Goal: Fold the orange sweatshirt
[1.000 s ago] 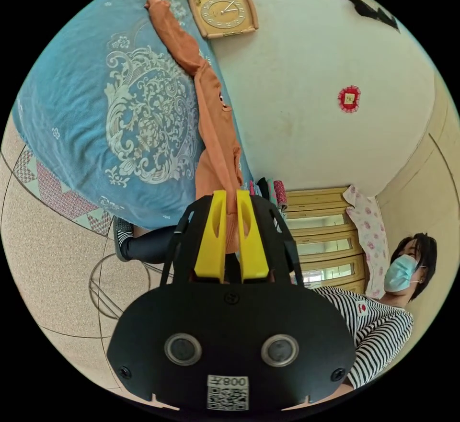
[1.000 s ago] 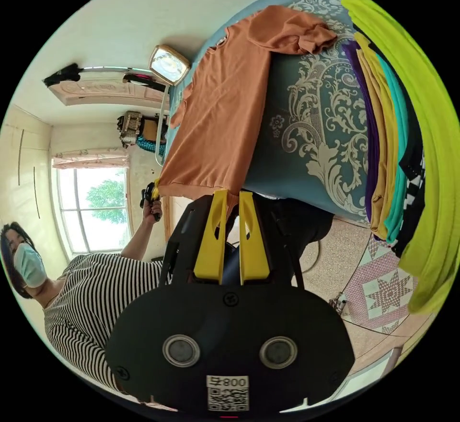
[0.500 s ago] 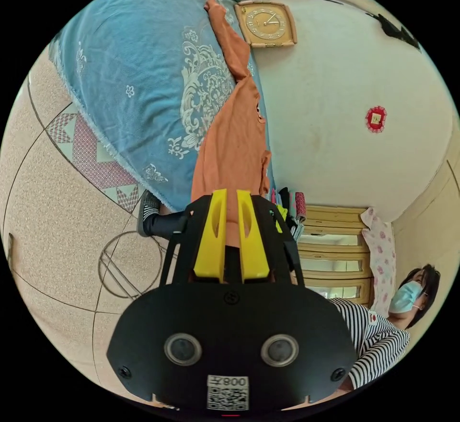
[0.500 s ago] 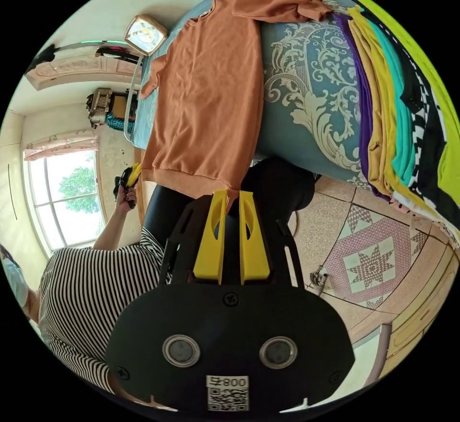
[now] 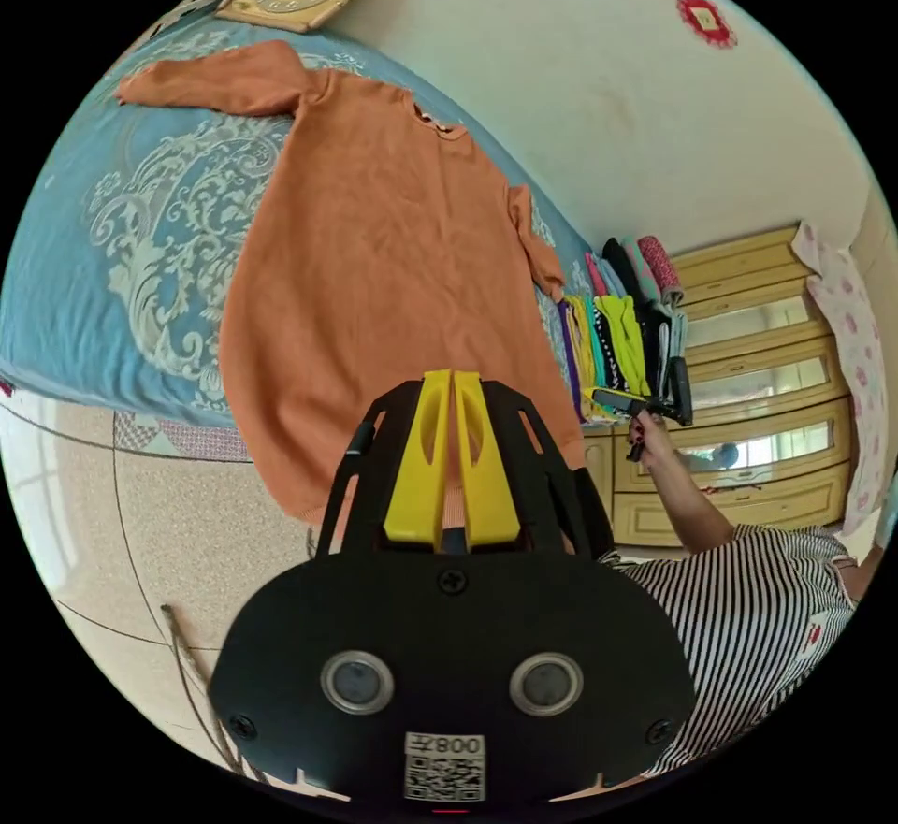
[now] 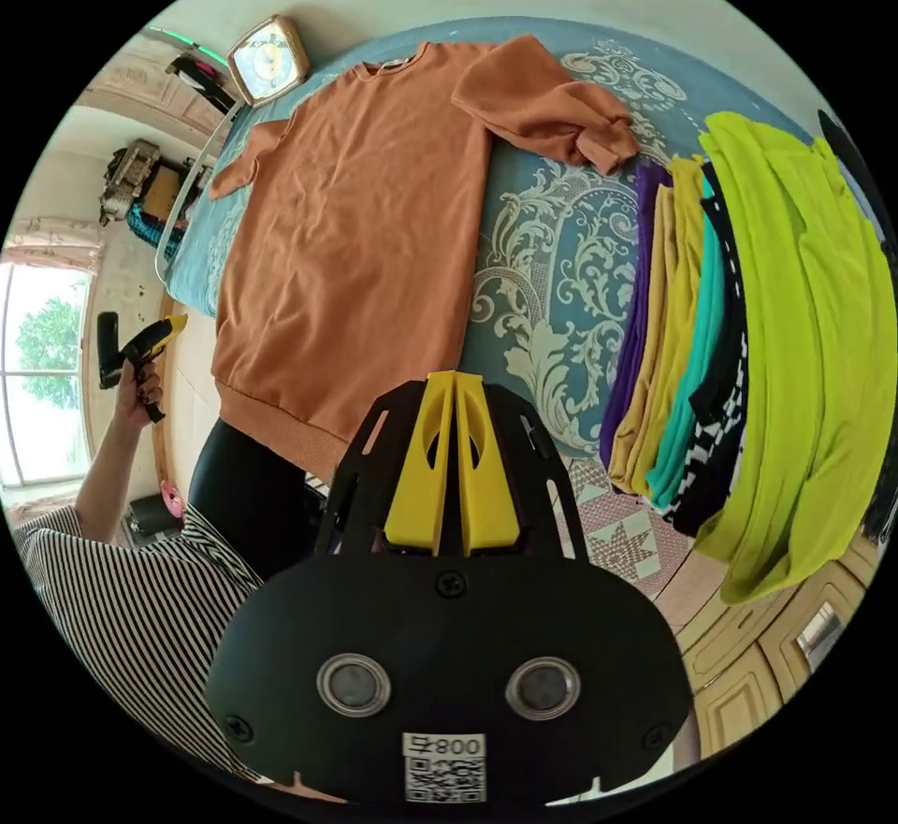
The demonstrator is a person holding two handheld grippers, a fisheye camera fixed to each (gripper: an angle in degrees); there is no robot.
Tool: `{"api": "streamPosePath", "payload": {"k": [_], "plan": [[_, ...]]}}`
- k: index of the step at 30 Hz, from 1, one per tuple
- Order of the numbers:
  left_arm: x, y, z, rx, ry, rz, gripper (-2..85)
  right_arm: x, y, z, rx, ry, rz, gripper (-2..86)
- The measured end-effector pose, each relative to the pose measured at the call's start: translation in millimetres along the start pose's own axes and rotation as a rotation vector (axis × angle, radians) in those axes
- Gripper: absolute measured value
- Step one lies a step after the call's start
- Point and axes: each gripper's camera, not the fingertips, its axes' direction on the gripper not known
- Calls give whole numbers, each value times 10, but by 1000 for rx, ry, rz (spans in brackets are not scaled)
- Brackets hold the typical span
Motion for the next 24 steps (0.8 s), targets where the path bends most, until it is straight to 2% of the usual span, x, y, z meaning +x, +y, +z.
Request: {"api": "streamPosePath", "payload": {"k": [3, 5, 8, 12, 14, 19, 21, 24], "plan": [[417, -353, 710, -131, -244, 81, 4, -329, -255, 363, -93, 108, -74, 0], [589, -499, 1375, -303, -419, 143, 4, -457, -325, 666, -173, 174, -96, 0], [791, -568, 1692, -304, -505, 189, 3, -651, -257, 719, -121, 265, -165, 0], [862, -659, 1855, -335, -456, 191, 4, -511, -139, 684, -85, 195, -143, 0], [948, -759, 1878, -279, -337, 192, 5, -276, -135, 579, -54, 94, -77, 0], [1665, -1210, 2272, -193, -260, 408, 11, 592, -130, 324, 168, -428, 96, 2], [2012, -1434, 2557, -192, -259, 505, 14, 753, -57, 155, 271, -473, 118, 4], [2541, -1800, 3055, -192, -222, 657, 21, 943, -20, 46, 333, -396, 140, 13]]}}
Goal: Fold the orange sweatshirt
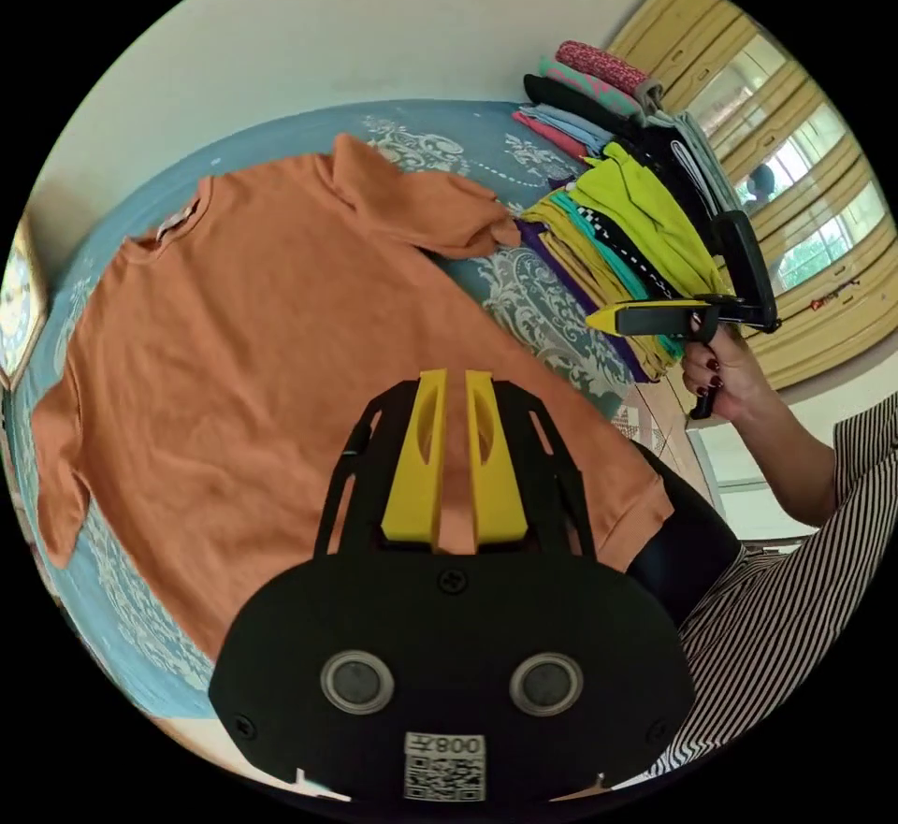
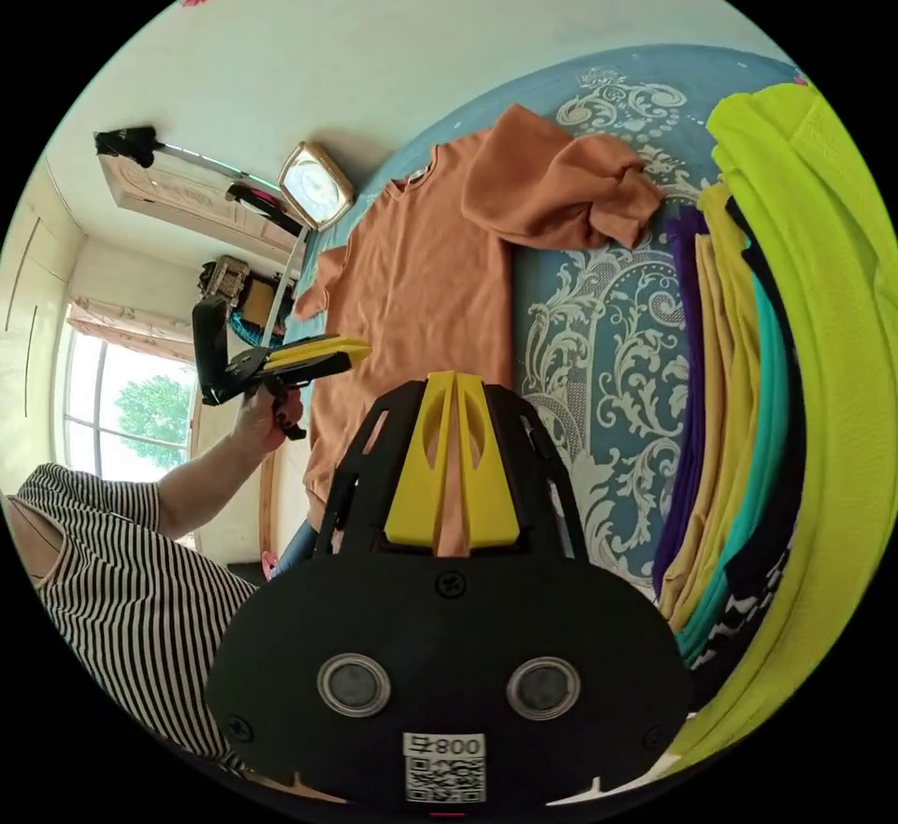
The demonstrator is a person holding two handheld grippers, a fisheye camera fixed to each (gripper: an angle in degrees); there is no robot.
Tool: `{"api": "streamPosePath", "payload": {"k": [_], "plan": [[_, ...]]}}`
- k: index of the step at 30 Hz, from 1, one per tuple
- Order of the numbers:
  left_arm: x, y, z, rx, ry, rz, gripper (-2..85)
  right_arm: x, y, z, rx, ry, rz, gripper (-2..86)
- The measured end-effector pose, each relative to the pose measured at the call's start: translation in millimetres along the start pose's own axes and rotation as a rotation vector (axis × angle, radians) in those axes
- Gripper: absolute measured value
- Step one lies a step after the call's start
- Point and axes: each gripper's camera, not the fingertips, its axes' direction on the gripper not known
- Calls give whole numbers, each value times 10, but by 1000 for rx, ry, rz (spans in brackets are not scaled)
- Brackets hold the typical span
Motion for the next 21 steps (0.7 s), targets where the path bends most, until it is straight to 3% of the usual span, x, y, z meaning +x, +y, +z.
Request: {"api": "streamPosePath", "payload": {"k": [11, 21], "plan": [[325, -1810, 930, -26, -52, 190, 69, 677, -427, 302, 149, 115, 178, 83], [227, -2395, 1655, -180, -92, 281, 53, 1093, -583, 479, 193, 37, 272, 52]]}}
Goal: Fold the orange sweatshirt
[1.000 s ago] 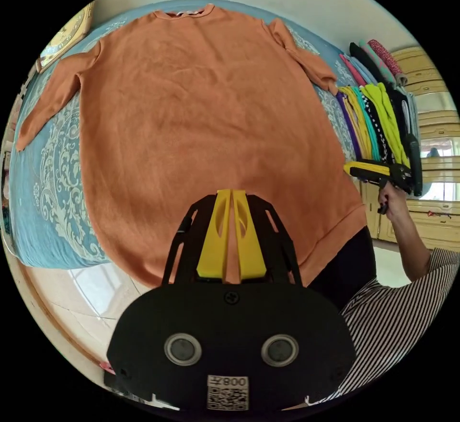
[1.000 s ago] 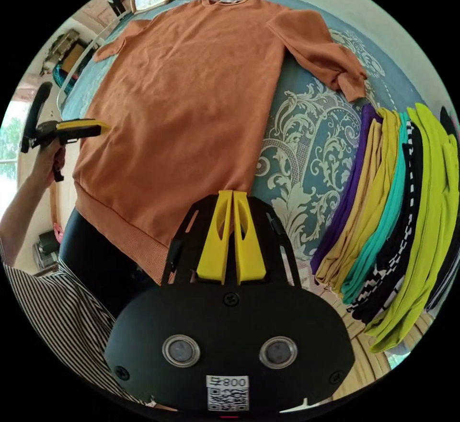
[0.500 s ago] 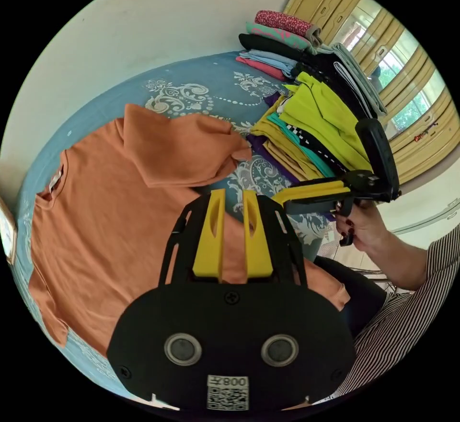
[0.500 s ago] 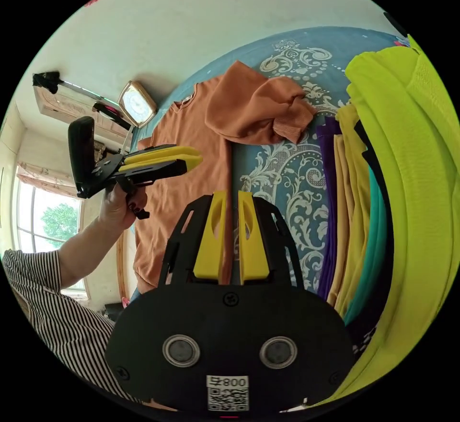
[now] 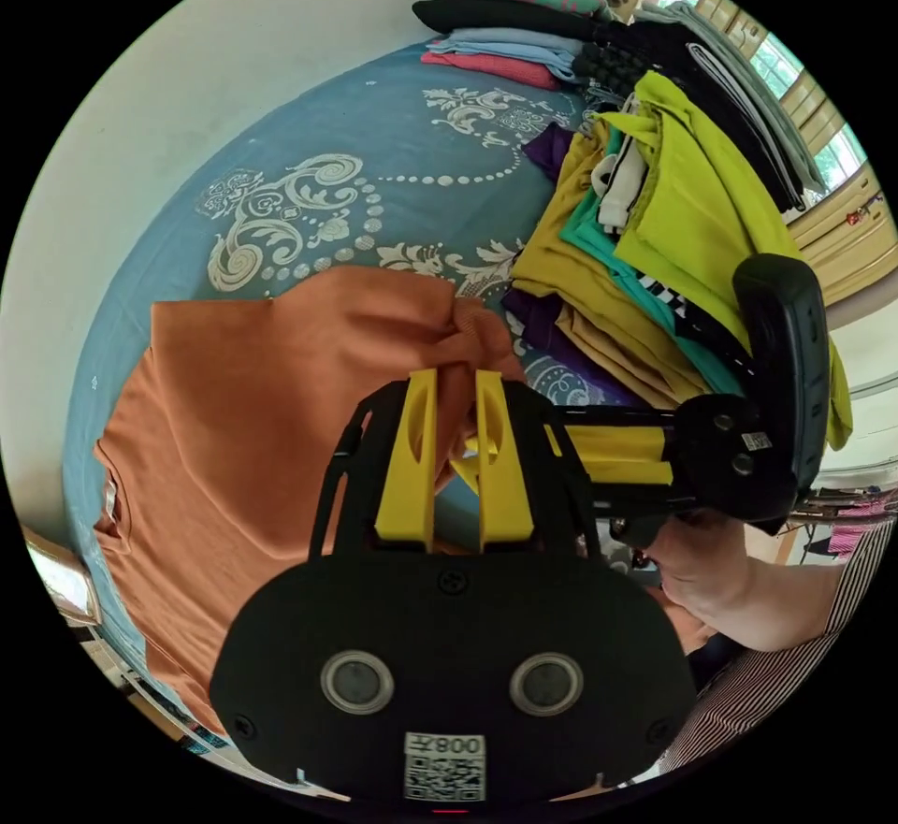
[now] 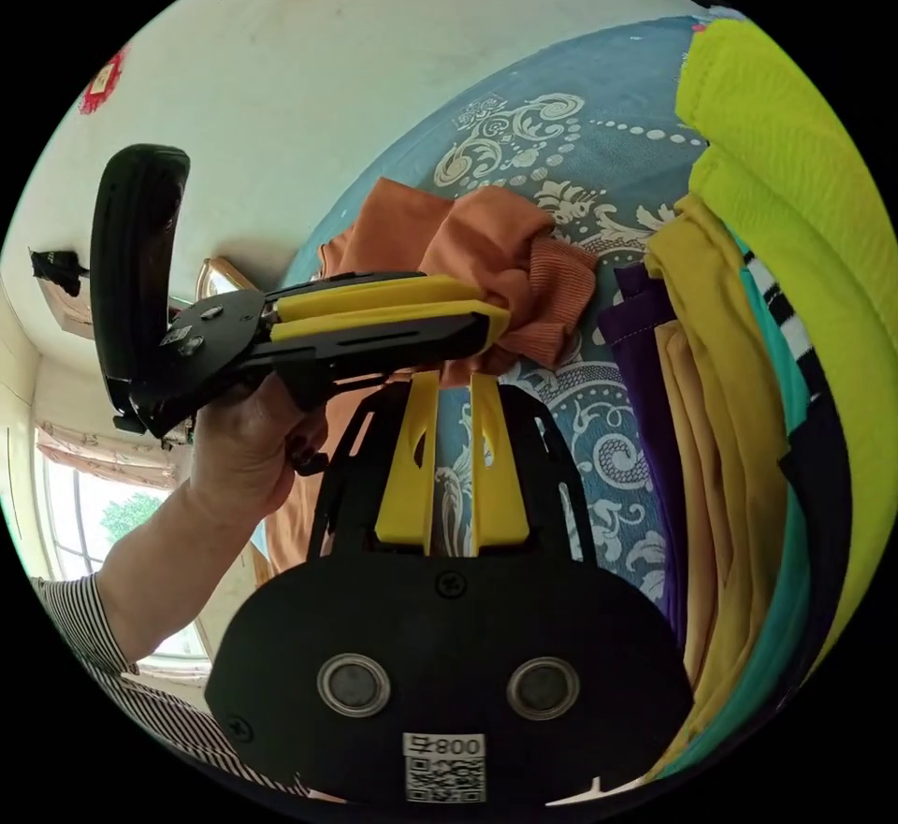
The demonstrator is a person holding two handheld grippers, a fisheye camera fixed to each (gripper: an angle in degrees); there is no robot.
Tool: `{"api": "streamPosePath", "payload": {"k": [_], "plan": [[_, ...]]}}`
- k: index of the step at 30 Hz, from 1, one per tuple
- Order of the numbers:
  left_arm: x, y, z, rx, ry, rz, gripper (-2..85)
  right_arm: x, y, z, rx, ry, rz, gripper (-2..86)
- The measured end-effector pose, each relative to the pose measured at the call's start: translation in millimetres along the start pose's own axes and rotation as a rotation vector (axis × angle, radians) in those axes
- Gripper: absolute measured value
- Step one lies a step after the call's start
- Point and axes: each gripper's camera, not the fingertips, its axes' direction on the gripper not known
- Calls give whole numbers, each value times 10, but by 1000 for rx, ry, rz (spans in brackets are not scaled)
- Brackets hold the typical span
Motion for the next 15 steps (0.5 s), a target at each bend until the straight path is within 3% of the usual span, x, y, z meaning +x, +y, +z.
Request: {"api": "streamPosePath", "payload": {"k": [9, 15], "plan": [[-632, 261, -399, 190, 156, -142, 18, -115, -65, -188, 72, -5, -32, 5], [-1316, 504, -947, 444, 395, -253, 15, -584, -273, -715, 220, 29, -153, 3]]}}
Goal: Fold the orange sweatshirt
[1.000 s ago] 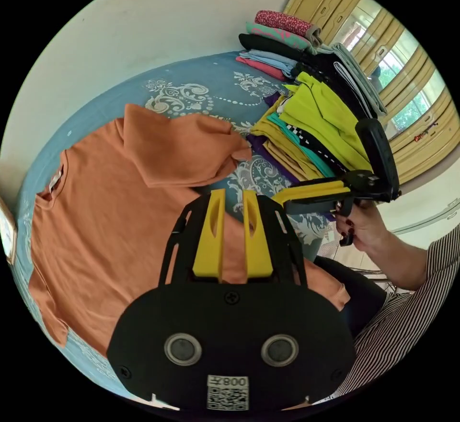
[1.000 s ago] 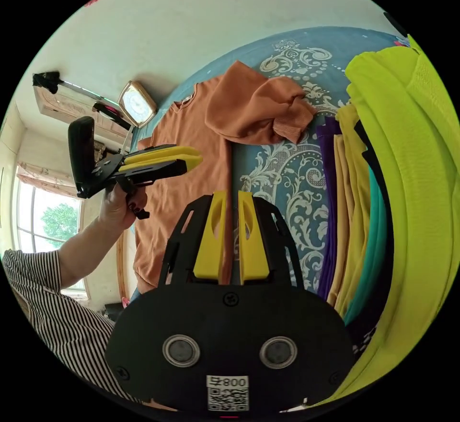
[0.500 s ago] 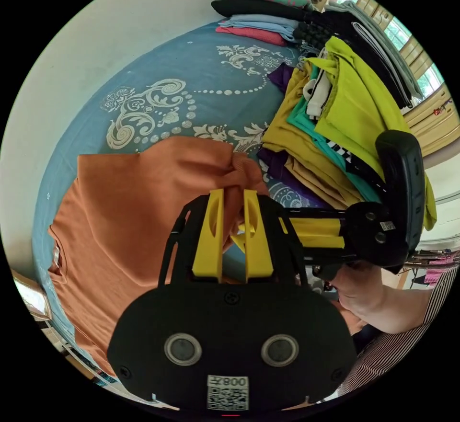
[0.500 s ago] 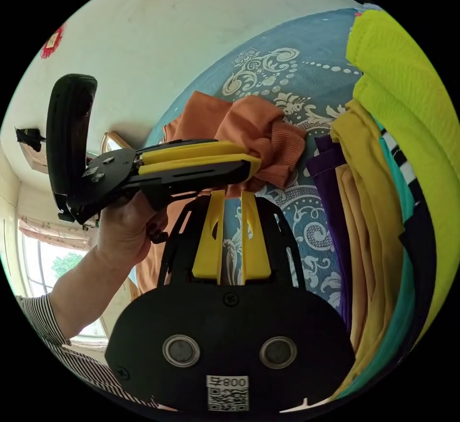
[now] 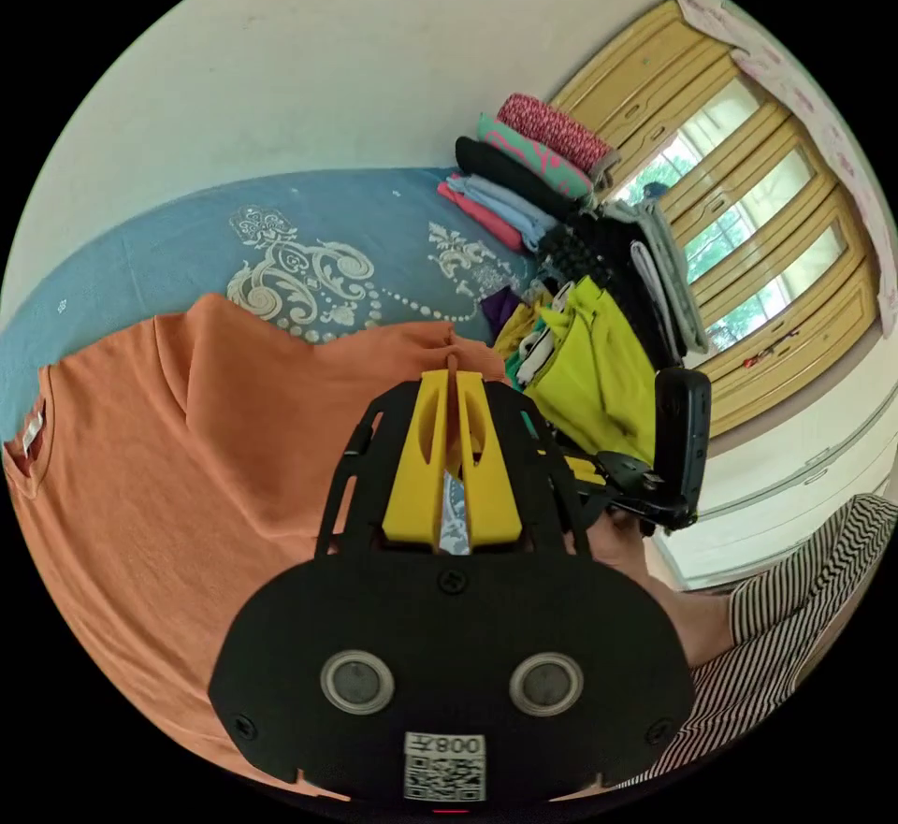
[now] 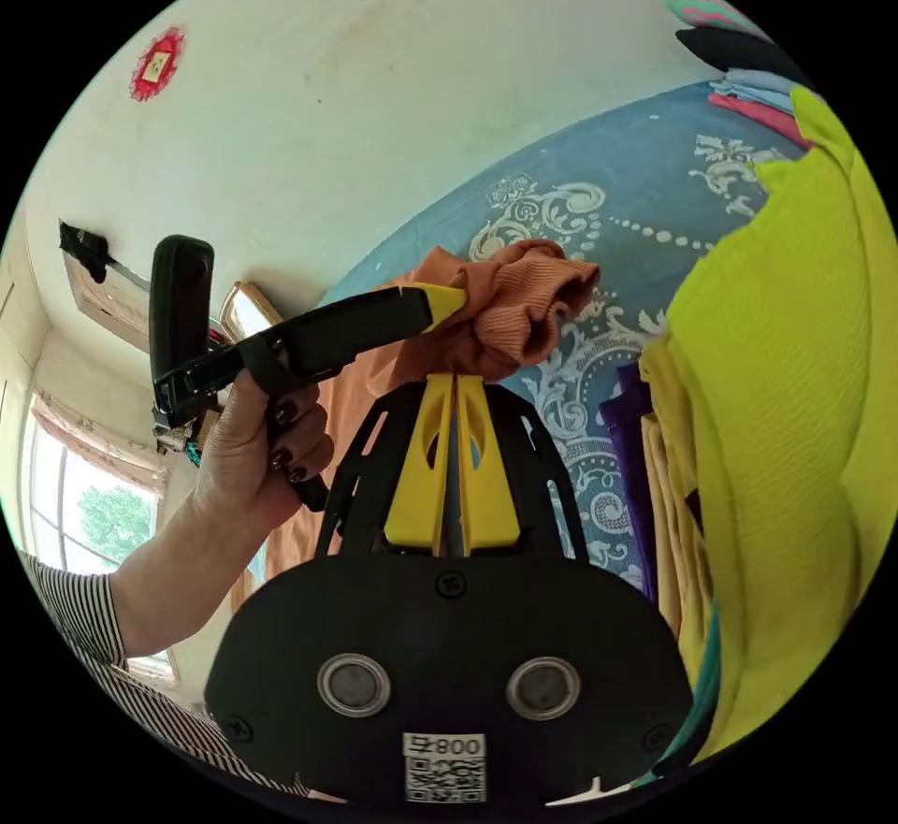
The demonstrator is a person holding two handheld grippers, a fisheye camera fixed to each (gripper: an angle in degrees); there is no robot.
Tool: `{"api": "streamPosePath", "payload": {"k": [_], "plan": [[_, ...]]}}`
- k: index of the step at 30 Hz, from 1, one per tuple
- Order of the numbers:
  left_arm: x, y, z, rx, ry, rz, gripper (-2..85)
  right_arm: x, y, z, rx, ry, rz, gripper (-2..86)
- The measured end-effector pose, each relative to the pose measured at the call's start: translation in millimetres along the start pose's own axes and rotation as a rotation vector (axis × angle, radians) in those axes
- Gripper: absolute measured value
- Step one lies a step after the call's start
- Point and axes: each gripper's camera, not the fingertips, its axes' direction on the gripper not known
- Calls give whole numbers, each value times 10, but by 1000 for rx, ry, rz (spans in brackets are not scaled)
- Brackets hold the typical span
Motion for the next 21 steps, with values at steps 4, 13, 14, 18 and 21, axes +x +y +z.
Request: {"api": "streamPosePath", "payload": {"k": [4, 13, 14, 18, 21], "plan": [[-376, -206, -823, 250, 180, -48, 16, -553, -549, -452, 149, 27, -184, 3], [-1705, 660, -2387, 660, 284, -279, 14, -2174, -1259, 47, 90, -98, -591, 4], [-1956, 918, -2474, 687, 281, -345, 14, -2254, -1256, 174, 69, -103, -606, 4], [-2675, 1692, -2532, 699, 227, -574, 15, -2627, -1097, 1255, -140, -98, -662, 5], [-3138, 2197, -2464, 623, 175, -740, 15, -2667, -918, 1945, -309, -66, -656, 5]]}}
